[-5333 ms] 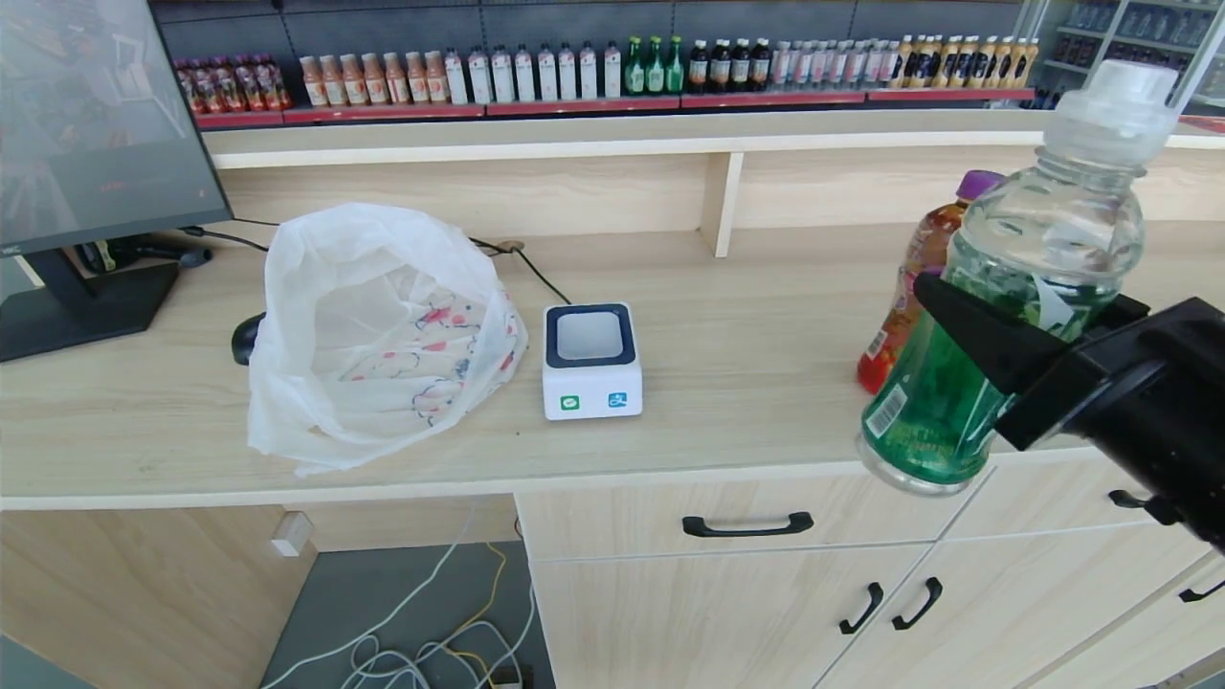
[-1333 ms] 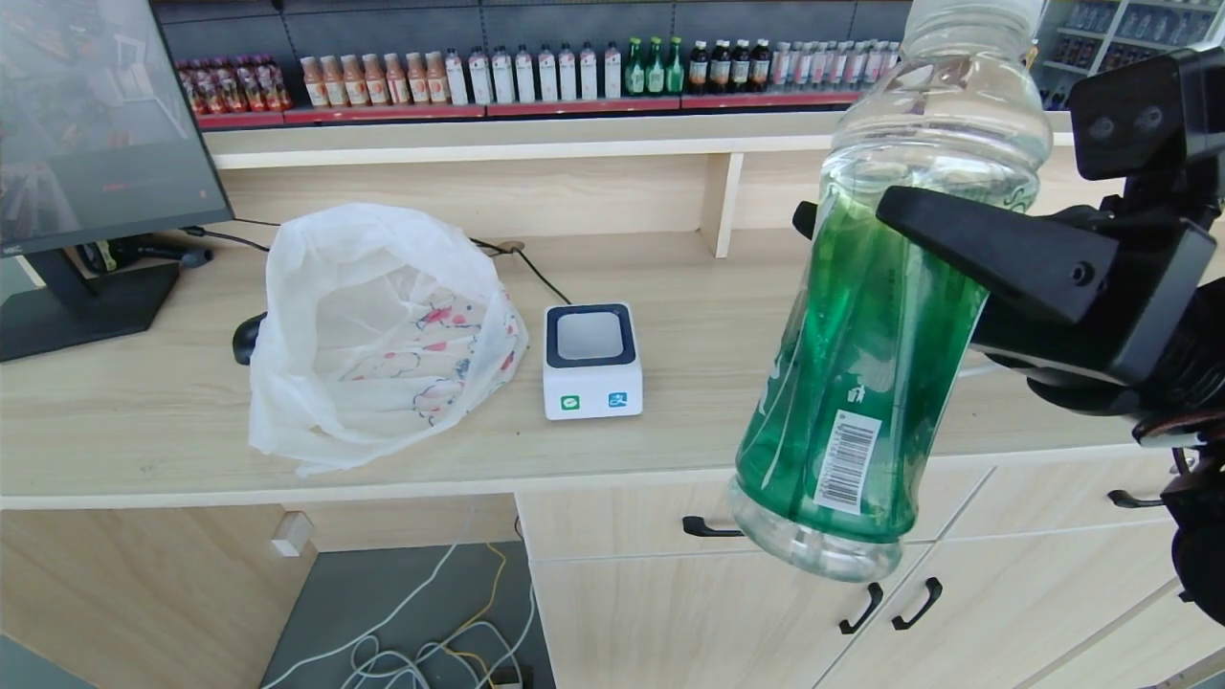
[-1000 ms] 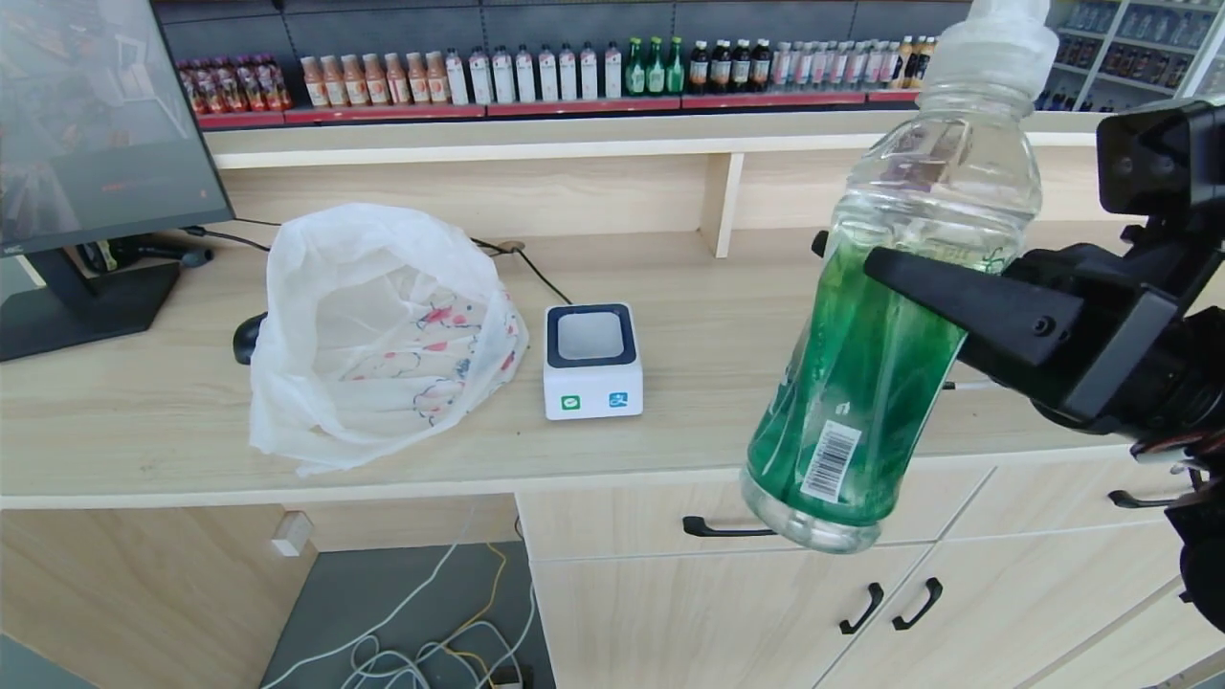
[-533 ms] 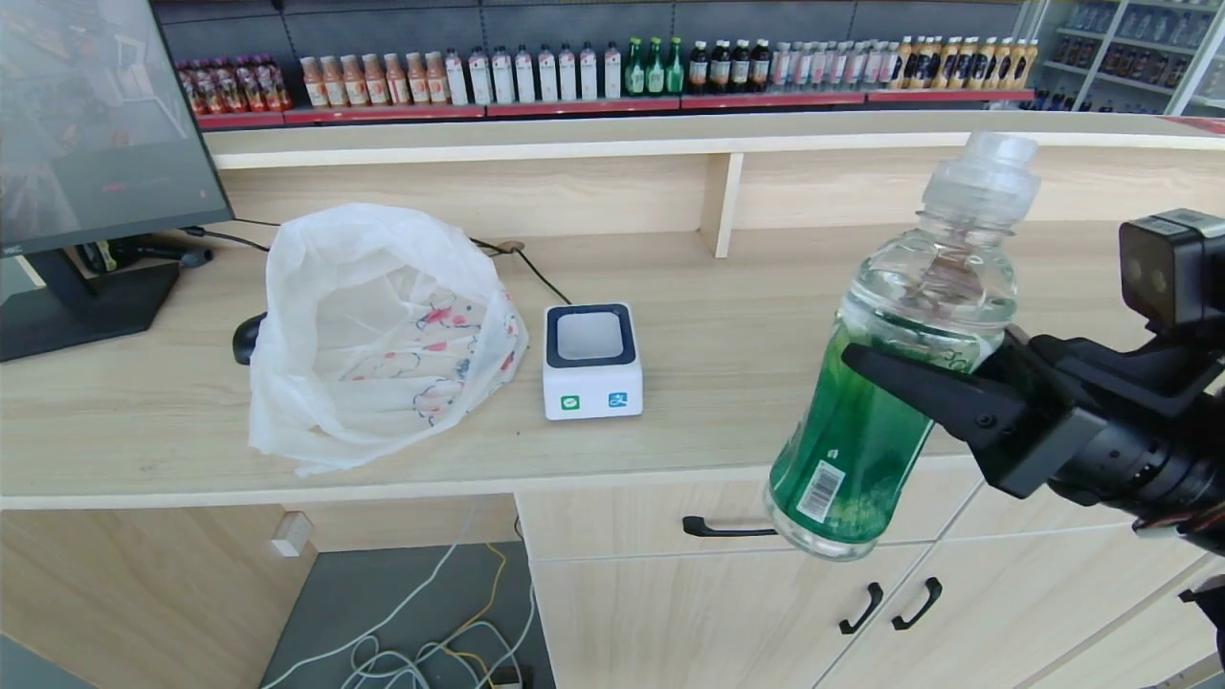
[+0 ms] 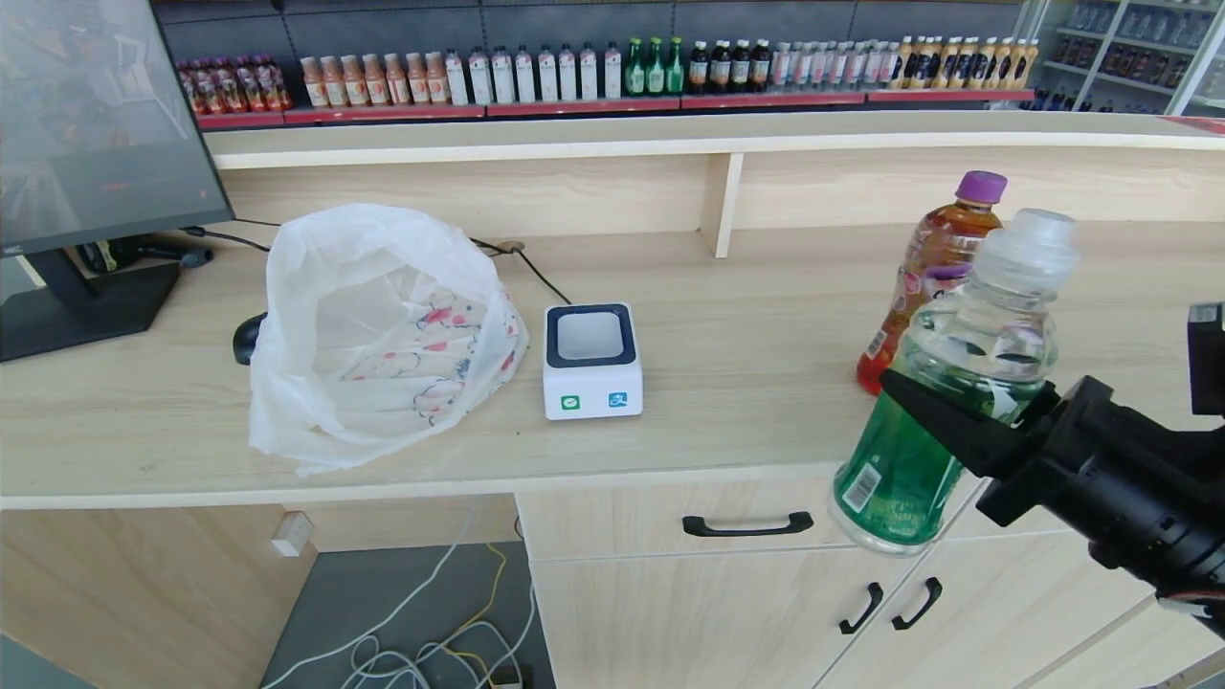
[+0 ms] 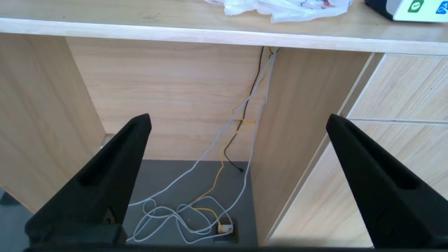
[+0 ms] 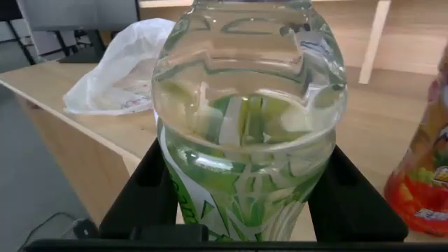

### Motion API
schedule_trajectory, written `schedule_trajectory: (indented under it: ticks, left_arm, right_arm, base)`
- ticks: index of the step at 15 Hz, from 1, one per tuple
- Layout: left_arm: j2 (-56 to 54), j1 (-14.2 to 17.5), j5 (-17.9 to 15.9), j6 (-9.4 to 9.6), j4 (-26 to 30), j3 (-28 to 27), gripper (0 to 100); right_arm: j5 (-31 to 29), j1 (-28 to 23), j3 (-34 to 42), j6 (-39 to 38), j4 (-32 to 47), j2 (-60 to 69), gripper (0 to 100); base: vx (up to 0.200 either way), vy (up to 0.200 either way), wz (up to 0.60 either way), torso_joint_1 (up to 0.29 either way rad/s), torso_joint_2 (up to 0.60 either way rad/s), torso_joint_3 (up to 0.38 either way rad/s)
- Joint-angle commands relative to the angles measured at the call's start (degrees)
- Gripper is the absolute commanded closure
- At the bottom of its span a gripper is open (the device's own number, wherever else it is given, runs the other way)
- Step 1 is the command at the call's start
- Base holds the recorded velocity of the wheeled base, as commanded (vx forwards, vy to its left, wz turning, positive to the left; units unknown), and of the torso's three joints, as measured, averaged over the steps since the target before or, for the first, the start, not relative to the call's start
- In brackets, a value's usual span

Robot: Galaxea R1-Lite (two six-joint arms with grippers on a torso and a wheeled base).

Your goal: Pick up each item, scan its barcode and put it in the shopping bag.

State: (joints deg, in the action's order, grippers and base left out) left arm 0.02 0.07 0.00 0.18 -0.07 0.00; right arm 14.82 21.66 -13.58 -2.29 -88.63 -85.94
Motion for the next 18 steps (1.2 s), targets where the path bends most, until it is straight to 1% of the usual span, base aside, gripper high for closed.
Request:
schedule_trajectory:
  ticks: [1,4,5,7,8,9,11,16,18]
  left_arm:
    - [-0.02,0.01,0.00,-0.01,-0.01,0.00,0]
    - [-0.02,0.01,0.00,-0.01,-0.01,0.00,0]
    - [-0.02,0.01,0.00,-0.01,-0.01,0.00,0]
    - [-0.02,0.01,0.00,0.08,-0.01,0.00,0]
    - [-0.02,0.01,0.09,0.08,-0.01,0.00,0]
    - [-0.02,0.01,0.00,0.08,-0.01,0.00,0]
    - [-0.02,0.01,0.00,-0.01,-0.01,0.00,0]
    - [-0.02,0.01,0.09,-0.01,-0.01,0.00,0]
    - [-0.02,0.01,0.09,-0.01,-0.01,0.00,0]
  right_arm:
    - [-4.01,-0.31,-0.48,1.85,0.12,1.48,100]
    - [-12.63,-0.13,-2.06,4.93,0.12,1.22,100]
    - [-14.47,-0.13,-2.68,6.51,0.12,1.13,100]
    - [-15.18,1.10,-3.38,10.47,0.12,1.22,100]
    - [-16.23,2.42,-4.44,11.87,0.12,1.04,100]
    - [-19.13,4.97,-5.93,13.45,0.12,0.34,100]
    - [-24.14,8.66,-7.51,13.45,0.21,-1.24,100]
    - [-24.14,8.75,-10.24,12.49,-0.06,-3.70,100]
    - [-24.58,9.19,-11.12,13.89,-0.06,-4.32,100]
  base:
    - [0.000,0.000,0.00,0.000,0.00,0.000]
    - [0.000,0.000,0.00,0.000,0.00,0.000]
    - [0.000,0.000,0.00,0.000,0.00,0.000]
    - [0.000,0.000,0.00,0.000,0.00,0.000]
    - [0.000,0.000,0.00,0.000,0.00,0.000]
    - [0.000,0.000,0.00,0.000,0.00,0.000]
    - [0.000,0.000,0.00,0.000,0.00,0.000]
    - [0.000,0.000,0.00,0.000,0.00,0.000]
    - [0.000,0.000,0.00,0.000,0.00,0.000]
